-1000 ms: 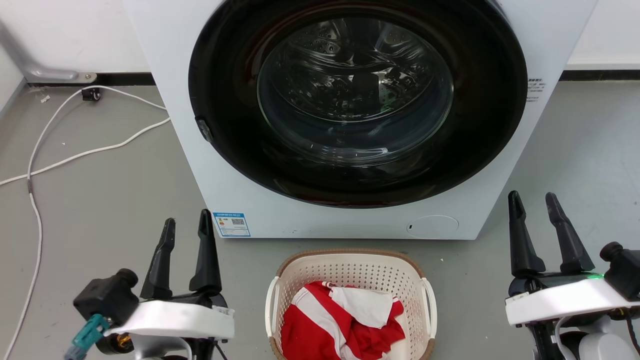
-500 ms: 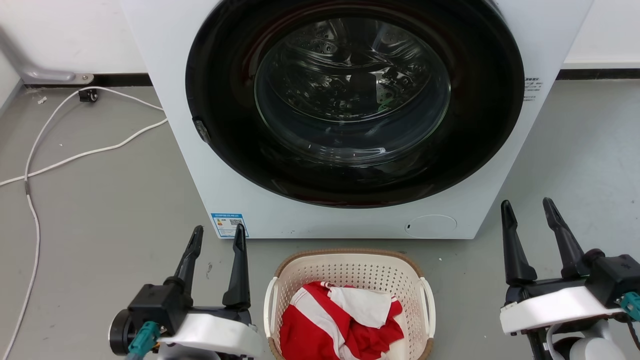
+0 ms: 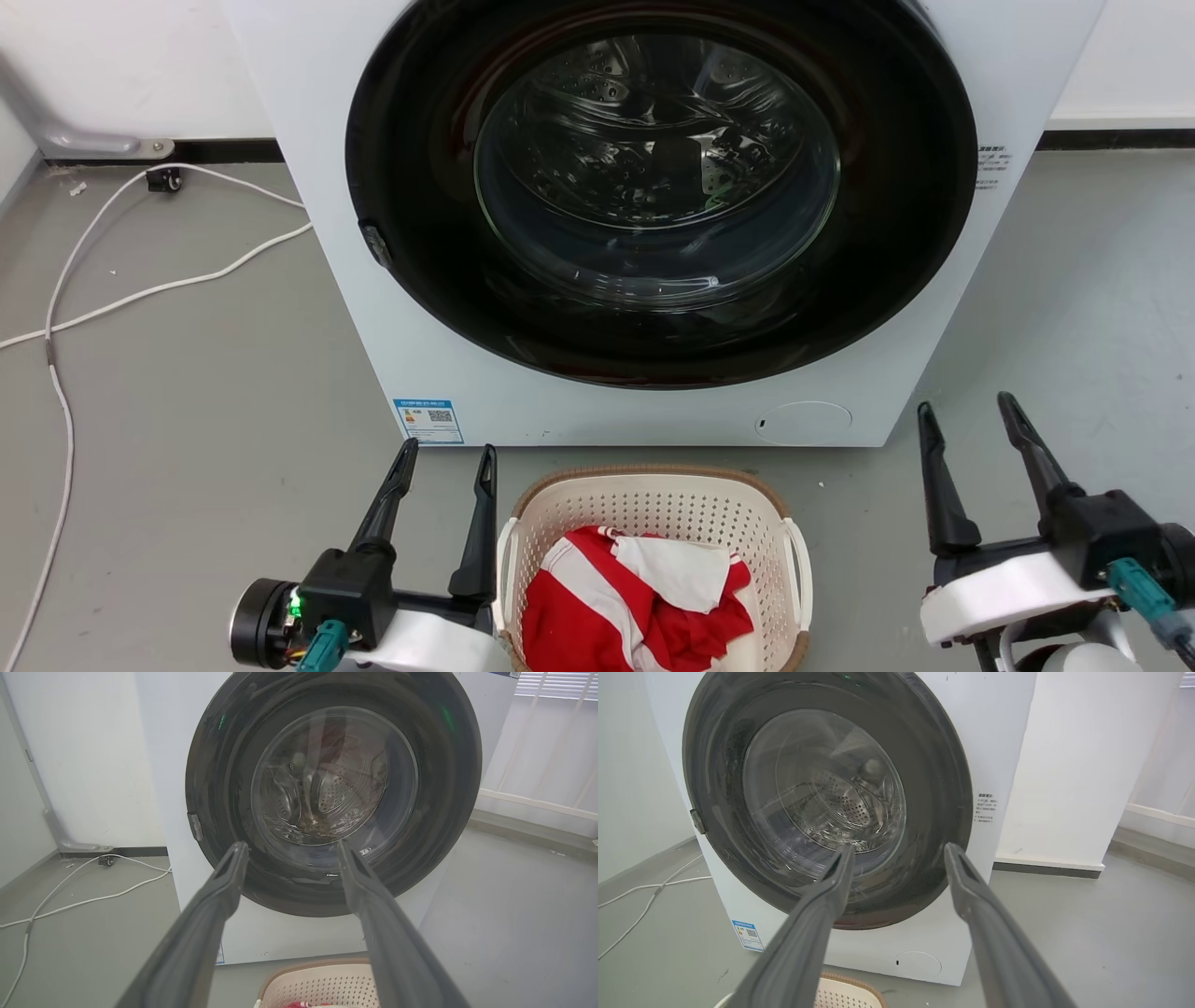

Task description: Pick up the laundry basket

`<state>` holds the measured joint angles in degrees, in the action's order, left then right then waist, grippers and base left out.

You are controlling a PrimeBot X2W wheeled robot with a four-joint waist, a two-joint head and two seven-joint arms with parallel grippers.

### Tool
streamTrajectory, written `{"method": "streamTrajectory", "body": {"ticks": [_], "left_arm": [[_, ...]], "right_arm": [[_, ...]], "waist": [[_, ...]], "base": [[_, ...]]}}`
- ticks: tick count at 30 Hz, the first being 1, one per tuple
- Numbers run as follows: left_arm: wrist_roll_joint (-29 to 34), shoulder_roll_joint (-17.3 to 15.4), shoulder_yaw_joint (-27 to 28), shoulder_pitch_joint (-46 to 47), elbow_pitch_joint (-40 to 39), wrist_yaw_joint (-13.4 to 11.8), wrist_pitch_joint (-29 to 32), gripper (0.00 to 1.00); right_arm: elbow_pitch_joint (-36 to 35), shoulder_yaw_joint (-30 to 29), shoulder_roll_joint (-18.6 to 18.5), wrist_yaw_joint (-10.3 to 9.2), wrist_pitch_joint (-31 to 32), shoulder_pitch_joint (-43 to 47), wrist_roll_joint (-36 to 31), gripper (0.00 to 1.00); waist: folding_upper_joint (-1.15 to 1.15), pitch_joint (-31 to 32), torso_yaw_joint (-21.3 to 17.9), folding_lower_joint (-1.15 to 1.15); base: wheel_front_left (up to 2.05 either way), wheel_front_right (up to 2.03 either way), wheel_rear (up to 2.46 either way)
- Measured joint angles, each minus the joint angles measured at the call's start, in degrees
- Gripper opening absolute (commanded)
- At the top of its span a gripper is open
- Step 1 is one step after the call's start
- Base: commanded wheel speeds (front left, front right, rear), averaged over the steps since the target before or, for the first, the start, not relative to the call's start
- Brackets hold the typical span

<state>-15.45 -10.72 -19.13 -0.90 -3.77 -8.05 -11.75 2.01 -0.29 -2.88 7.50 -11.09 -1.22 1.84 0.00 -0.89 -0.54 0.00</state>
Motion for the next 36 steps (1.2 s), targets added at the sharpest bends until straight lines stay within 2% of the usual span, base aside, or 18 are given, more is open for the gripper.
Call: {"method": "streamTrajectory", "body": {"ticks": [5,9,17,31,36], "left_arm": [[1.68,0.56,0.14,-0.14,-0.08,0.07,-0.56,1.0],[0.88,2.71,2.5,-1.17,-0.51,1.02,-1.05,1.0],[4.13,4.66,5.75,-2.48,2.05,4.42,-1.83,1.0],[13.03,6.02,5.71,-2.75,5.3,6.39,-3.18,1.0],[13.17,6.32,6.27,-2.75,5.21,6.55,-3.25,1.0]], "right_arm": [[-0.41,1.09,0.0,0.0,-0.58,0.03,-2.55,1.0],[-0.59,1.16,0.0,0.0,-1.02,0.06,-3.39,1.0],[1.07,0.49,0.0,0.0,-2.03,0.4,0.12,1.0],[5.54,0.69,0.0,0.0,-3.78,0.54,1.4,1.0],[6.38,0.79,0.0,0.0,-3.85,0.31,3.07,1.0]], "waist": [[0.0,-0.08,-0.06,0.0],[0.0,-0.29,-0.08,0.0],[0.0,-0.49,-0.3,0.0],[0.0,-0.72,-0.47,0.0],[0.0,-0.81,-0.35,0.0]], "base": [[0.0,0.0,0.0],[0.0,0.0,0.0],[0.0,0.0,0.0],[0.0,0.0,0.0],[0.0,0.0,0.0]]}}
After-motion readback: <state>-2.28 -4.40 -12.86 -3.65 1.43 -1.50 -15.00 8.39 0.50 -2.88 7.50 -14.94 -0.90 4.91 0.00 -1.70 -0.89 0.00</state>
